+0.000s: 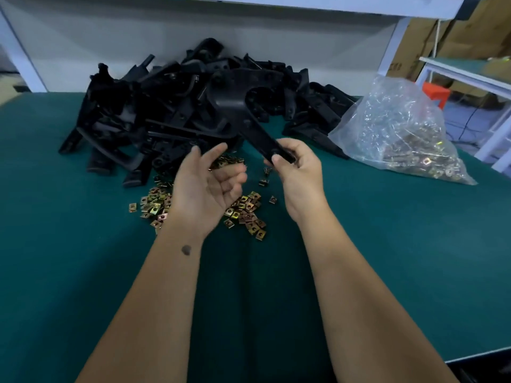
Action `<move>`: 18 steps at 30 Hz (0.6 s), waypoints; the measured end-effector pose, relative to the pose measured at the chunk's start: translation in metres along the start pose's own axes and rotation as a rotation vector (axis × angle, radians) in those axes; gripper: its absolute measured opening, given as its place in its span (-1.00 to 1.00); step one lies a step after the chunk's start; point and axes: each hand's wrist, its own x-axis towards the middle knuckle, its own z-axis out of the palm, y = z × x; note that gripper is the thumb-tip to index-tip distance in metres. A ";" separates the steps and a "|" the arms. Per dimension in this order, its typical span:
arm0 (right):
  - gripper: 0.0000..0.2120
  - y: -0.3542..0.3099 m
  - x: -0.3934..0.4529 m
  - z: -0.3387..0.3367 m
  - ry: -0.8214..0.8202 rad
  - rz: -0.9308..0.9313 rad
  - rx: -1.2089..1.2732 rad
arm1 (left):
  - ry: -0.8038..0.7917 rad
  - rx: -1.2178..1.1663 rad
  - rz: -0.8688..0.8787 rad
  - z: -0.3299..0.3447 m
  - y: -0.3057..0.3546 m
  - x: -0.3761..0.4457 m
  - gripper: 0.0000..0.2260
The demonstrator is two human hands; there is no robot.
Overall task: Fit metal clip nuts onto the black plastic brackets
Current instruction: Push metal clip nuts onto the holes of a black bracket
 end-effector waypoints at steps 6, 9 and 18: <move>-0.58 0.000 -0.005 0.001 -0.180 -0.068 -0.085 | -0.327 -0.096 -0.229 -0.020 0.015 -0.005 -0.26; -0.56 -0.002 -0.007 0.002 -0.151 -0.140 -0.117 | -0.371 -0.086 -0.239 -0.019 0.014 -0.008 -0.46; -0.75 0.005 0.004 -0.016 0.139 -0.044 -0.713 | -0.046 -0.175 0.171 -0.013 0.008 -0.002 -0.78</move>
